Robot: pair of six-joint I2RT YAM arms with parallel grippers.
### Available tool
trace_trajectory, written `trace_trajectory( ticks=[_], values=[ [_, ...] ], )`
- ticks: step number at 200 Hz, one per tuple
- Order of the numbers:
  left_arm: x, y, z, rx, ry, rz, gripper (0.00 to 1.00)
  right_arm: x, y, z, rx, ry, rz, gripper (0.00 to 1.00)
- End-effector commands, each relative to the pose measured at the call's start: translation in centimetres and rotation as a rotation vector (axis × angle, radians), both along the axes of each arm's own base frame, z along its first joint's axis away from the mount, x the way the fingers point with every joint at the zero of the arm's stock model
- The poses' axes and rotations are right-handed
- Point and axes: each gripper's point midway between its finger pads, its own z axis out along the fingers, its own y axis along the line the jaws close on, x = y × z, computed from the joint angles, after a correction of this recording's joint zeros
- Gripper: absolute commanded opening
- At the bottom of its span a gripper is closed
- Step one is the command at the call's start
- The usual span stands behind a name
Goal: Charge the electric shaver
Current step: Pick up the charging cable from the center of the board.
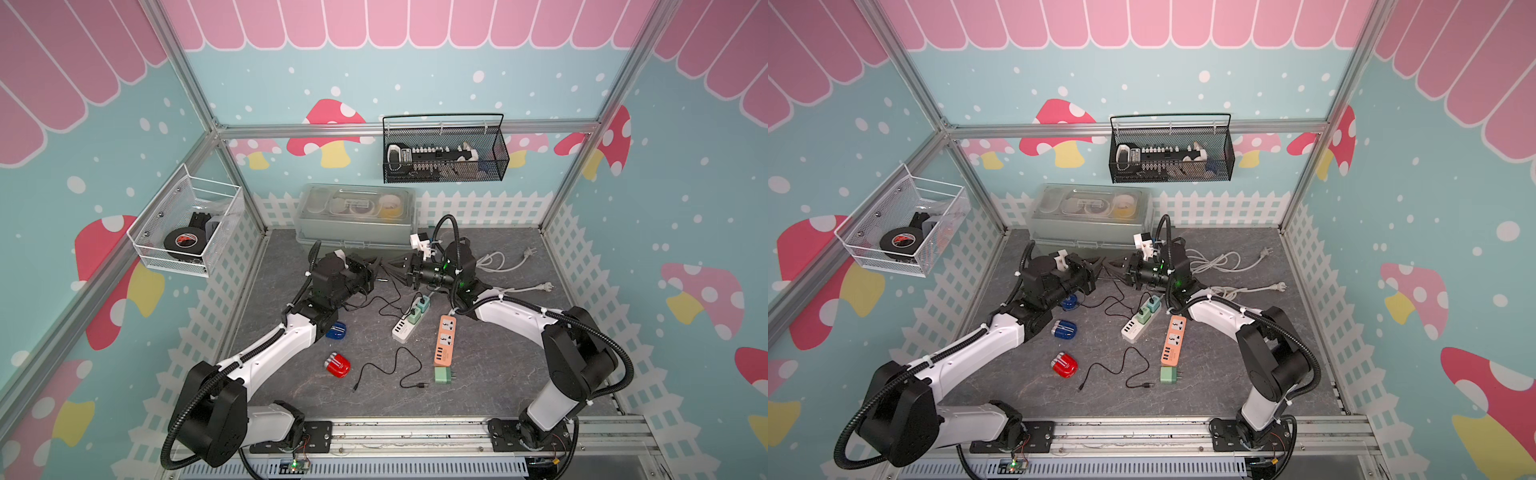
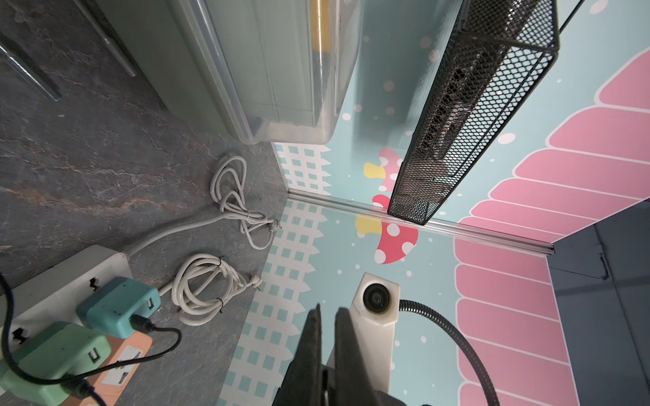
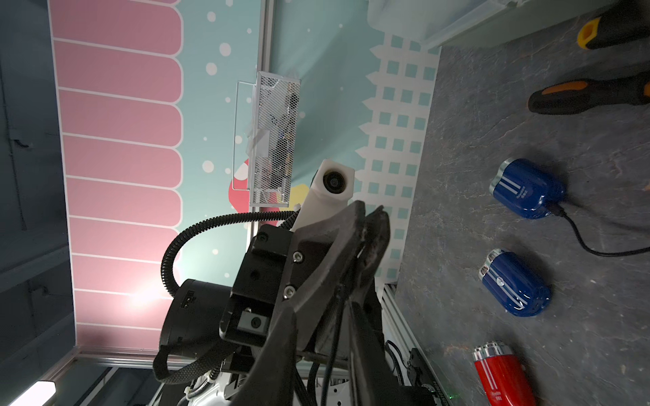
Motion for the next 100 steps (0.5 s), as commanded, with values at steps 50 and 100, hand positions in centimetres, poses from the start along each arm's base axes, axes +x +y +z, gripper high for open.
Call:
trace_trajectory(
  ticks=[50,100],
  values=[
    [0.2,0.0,-0.6,0.017,-0.025,0.012,0.0,-0.5,0.6,-0.2,-0.002,0.029,0.026,0.25],
    [0.2,-0.3,-0.8,0.024,-0.023,-0.003,0.0,-0.6,0.6,-0.6,-0.013,0.036,0.03,0.21]
  ],
)
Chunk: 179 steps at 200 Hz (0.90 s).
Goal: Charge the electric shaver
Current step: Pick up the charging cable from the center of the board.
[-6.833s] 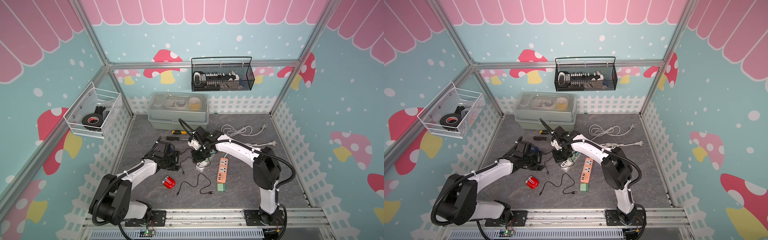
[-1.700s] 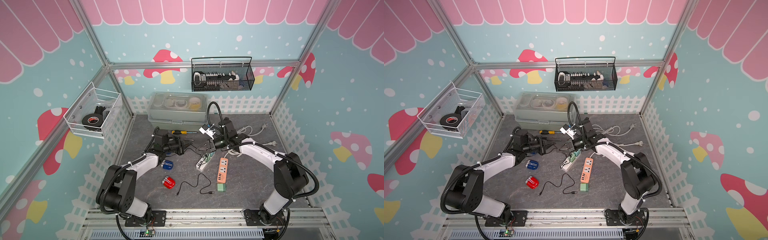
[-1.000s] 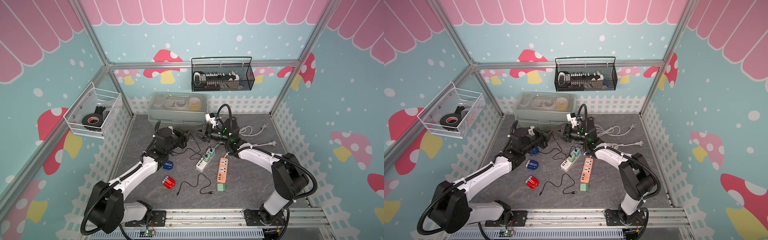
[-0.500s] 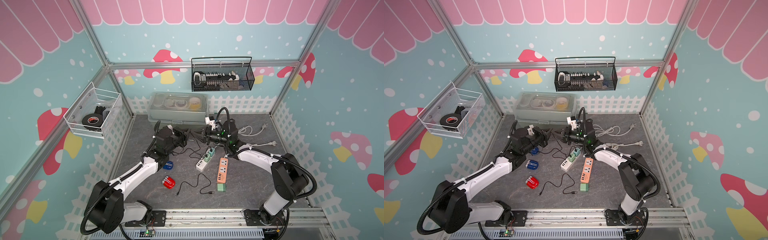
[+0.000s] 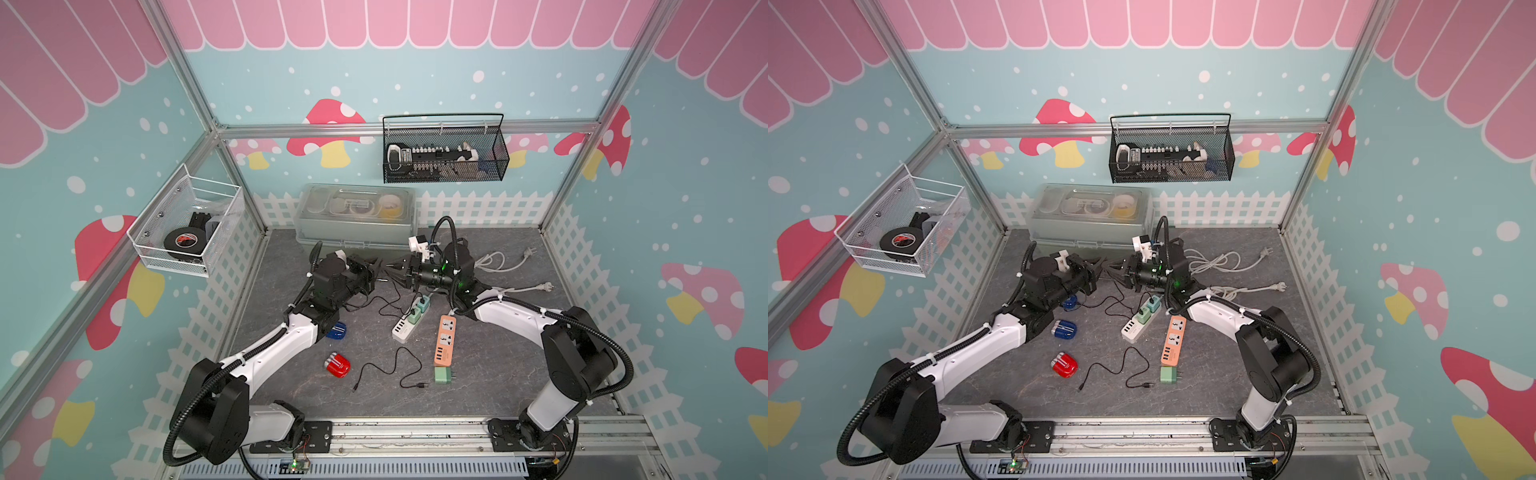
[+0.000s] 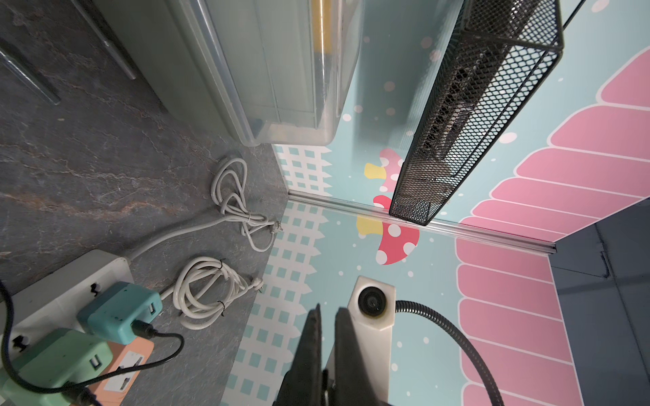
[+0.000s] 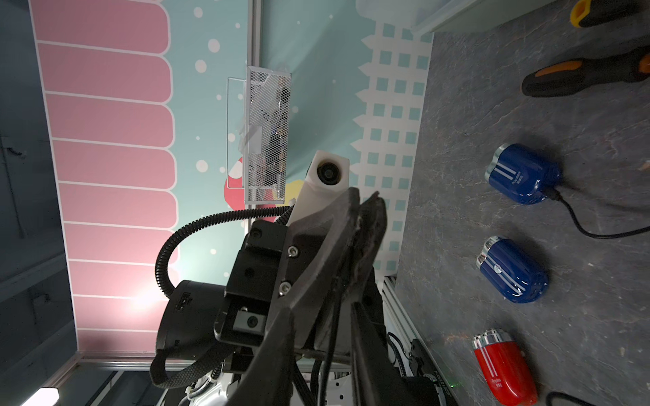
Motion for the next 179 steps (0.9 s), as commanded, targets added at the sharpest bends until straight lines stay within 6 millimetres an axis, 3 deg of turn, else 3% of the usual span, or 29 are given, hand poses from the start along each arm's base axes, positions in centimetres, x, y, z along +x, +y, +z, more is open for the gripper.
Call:
trace_trajectory(
  ticks=[1,16,56,81,96,117,141,179],
  values=[
    [0.0,-0.1,-0.3,0.02,-0.02,-0.004,0.0,-0.2,0.4,0.2,0.007,-0.002,0.015,0.21],
    [0.0,-0.2,-0.3,0.019,-0.018,-0.009,0.0,-0.1,0.4,0.5,0.01,-0.004,0.013,0.19],
    [-0.1,-0.4,0.0,0.02,-0.028,-0.023,0.0,0.0,0.3,-0.3,-0.002,0.019,0.005,0.0],
    [-0.7,-0.4,0.1,0.042,-0.018,-0.067,0.0,-0.4,0.0,-0.4,-0.03,0.006,0.041,0.0],
    [-1.1,-0.4,-0.3,0.068,0.011,-0.121,0.13,-0.9,-0.1,-0.1,-0.043,-0.01,0.098,0.0],
    [-1.0,1.0,-0.9,0.087,0.047,-0.159,0.21,-1.6,-0.4,0.2,-0.045,-0.02,0.153,0.0],
    [-1.3,1.5,-1.2,0.104,0.067,-0.207,0.25,-2.0,-0.4,0.1,-0.047,-0.017,0.182,0.0],
    [-1.6,0.7,-1.1,0.088,0.071,-0.271,0.27,-1.8,-0.4,-0.8,-0.055,-0.003,0.179,0.0]
  ],
)
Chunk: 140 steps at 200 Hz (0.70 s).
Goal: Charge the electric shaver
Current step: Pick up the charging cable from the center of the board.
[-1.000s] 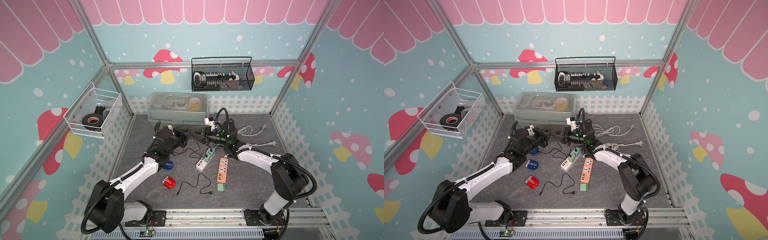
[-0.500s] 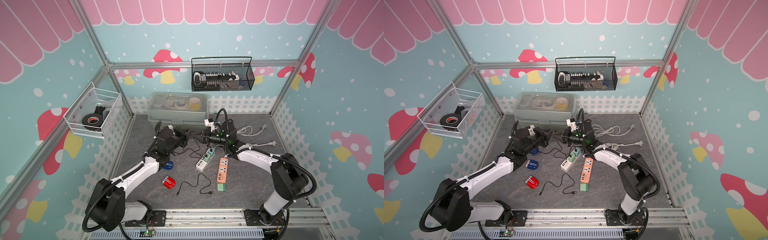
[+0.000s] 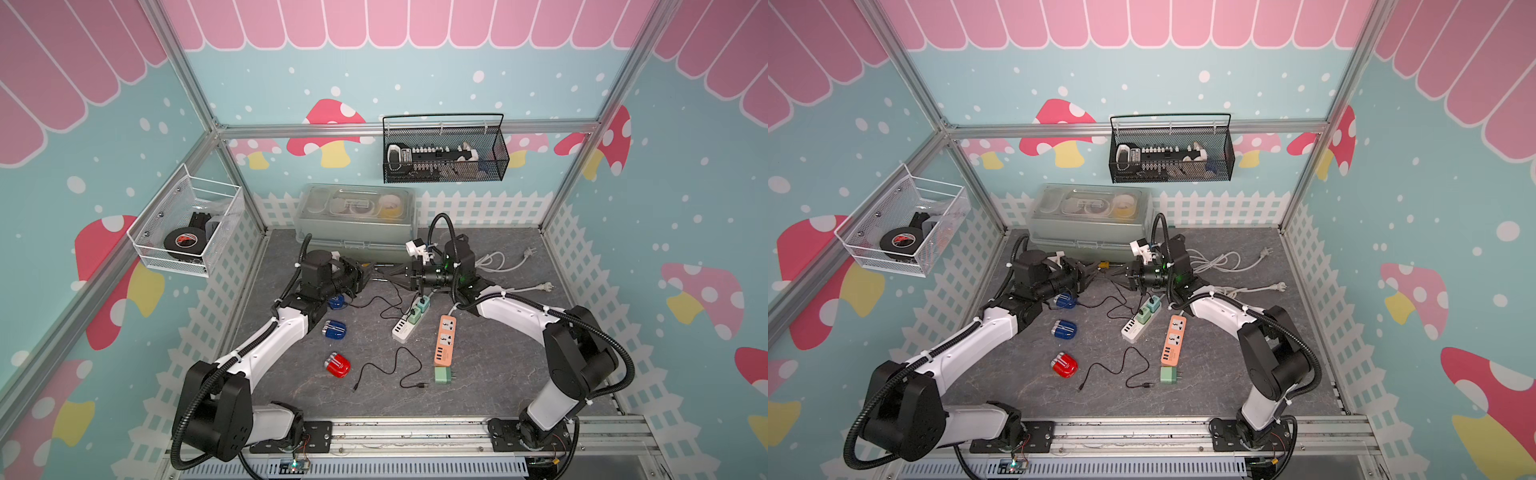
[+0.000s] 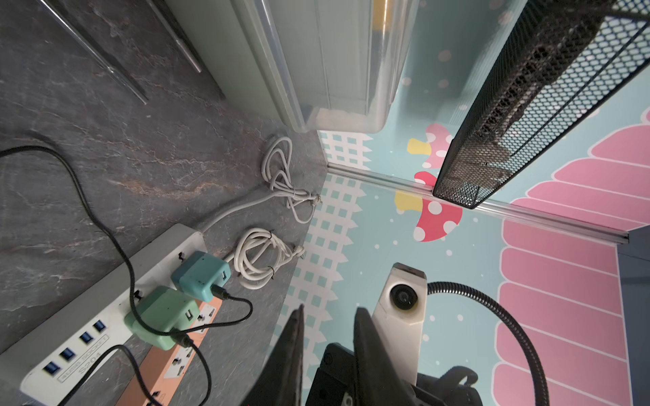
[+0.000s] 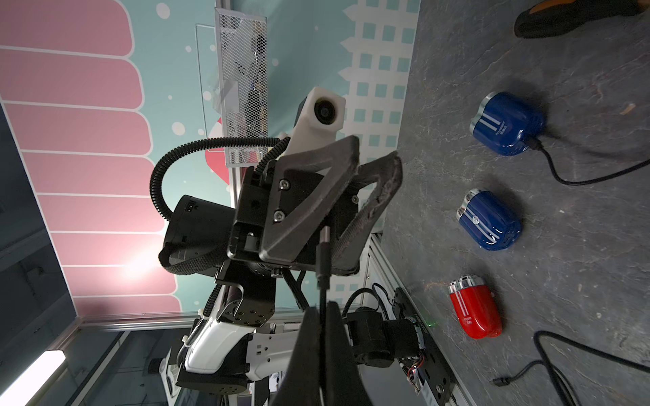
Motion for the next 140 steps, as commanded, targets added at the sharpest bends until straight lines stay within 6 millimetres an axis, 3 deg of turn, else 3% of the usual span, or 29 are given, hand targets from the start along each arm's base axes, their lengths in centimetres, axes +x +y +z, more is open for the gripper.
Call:
trace_trajectory(
  ticks=[1,34,60,140],
  values=[
    [-0.8,-1.1,1.1,-0.004,-0.021,-0.093,0.27,0.0,0.2,0.6,0.013,-0.032,0.027,0.0],
    [-1.3,-1.0,0.9,-0.012,-0.013,-0.097,0.28,0.3,0.4,0.1,0.009,-0.018,0.027,0.0],
    [-1.3,-1.1,0.7,-0.021,-0.002,-0.1,0.14,0.2,0.4,-0.3,0.007,-0.01,0.039,0.0],
    [-1.4,-1.1,0.3,-0.017,0.005,-0.107,0.0,0.6,0.0,-0.3,0.016,-0.004,0.03,0.0]
  ],
)
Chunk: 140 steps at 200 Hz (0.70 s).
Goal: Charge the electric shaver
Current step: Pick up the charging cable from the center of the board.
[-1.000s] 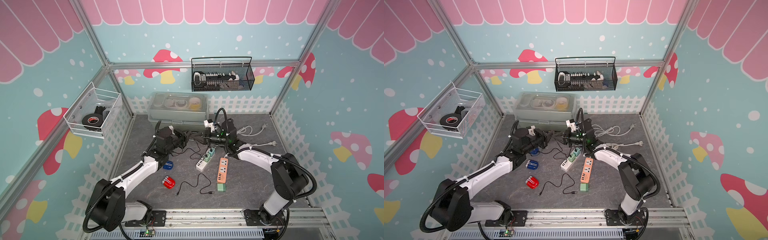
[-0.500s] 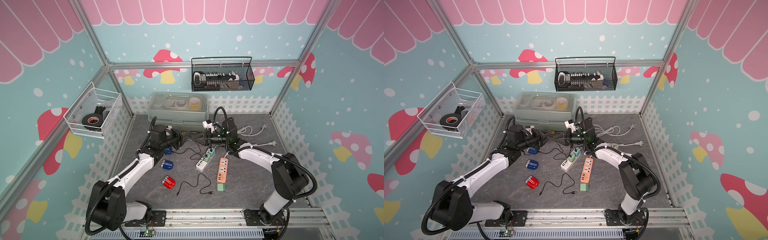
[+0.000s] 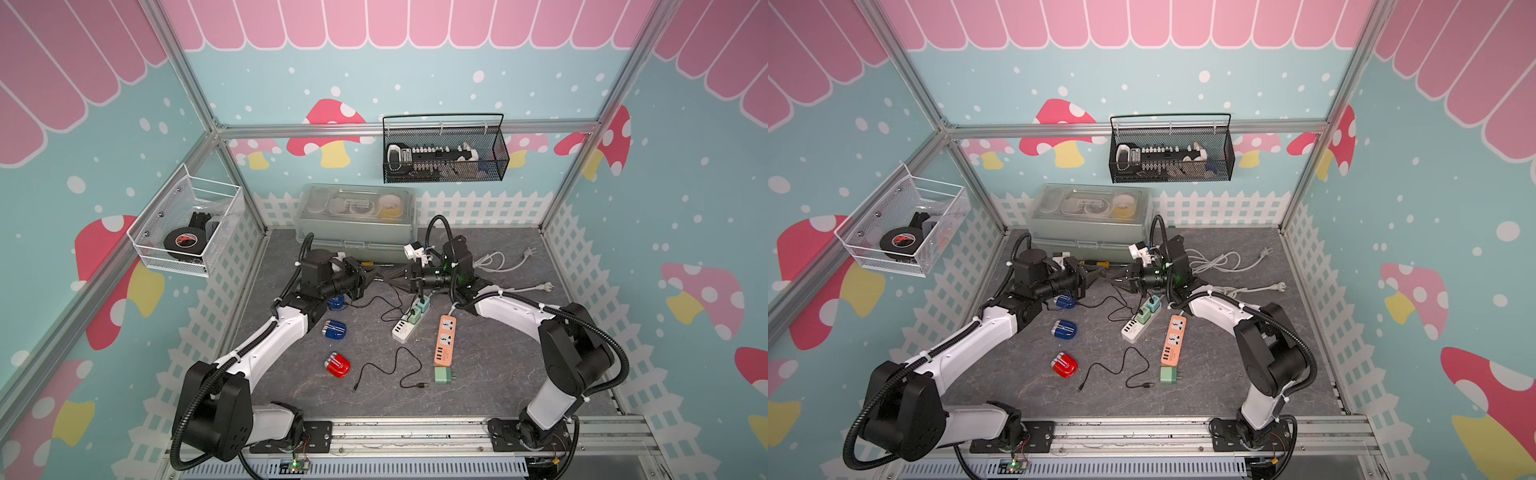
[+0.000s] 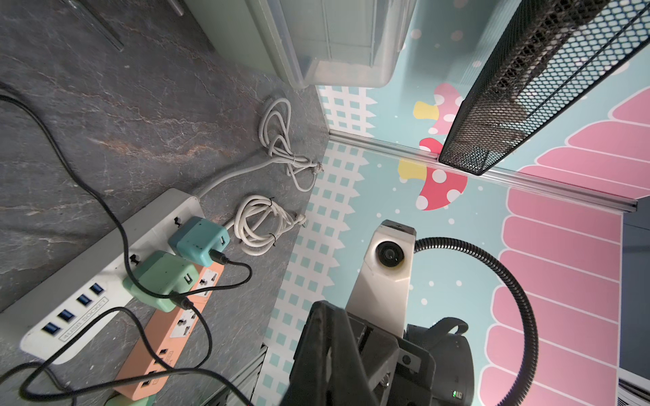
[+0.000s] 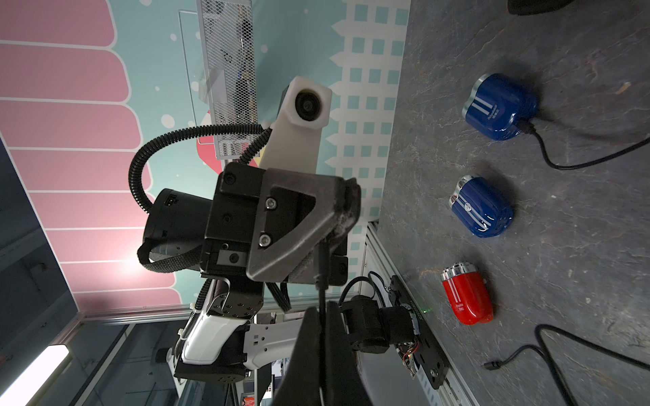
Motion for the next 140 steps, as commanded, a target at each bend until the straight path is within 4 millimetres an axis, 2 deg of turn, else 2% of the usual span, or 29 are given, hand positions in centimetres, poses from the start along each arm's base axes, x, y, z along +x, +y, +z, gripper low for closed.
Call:
trace_trajectory(
  ticks=[1,29,57,83,112,140],
  values=[
    [-0.2,-0.1,0.2,0.005,-0.017,-0.017,0.0,0.7,0.0,0.9,0.028,-0.03,-0.002,0.0],
    [-0.2,0.2,0.2,0.008,-0.014,0.005,0.0,1.0,0.1,1.3,0.051,-0.018,-0.012,0.0],
    [0.0,0.7,0.4,0.017,-0.024,0.068,0.0,1.4,0.6,1.6,0.076,0.009,-0.048,0.24],
    [0.3,1.0,0.5,0.018,-0.04,0.121,0.0,1.0,1.4,0.8,0.065,0.051,-0.055,0.35],
    [0.5,1.6,0.5,0.026,-0.057,0.164,0.0,1.1,1.3,-0.1,0.088,0.108,-0.103,0.34],
    [0.5,1.5,0.3,0.023,-0.058,0.168,0.0,1.6,1.4,0.3,0.118,0.127,-0.125,0.28]
  ],
)
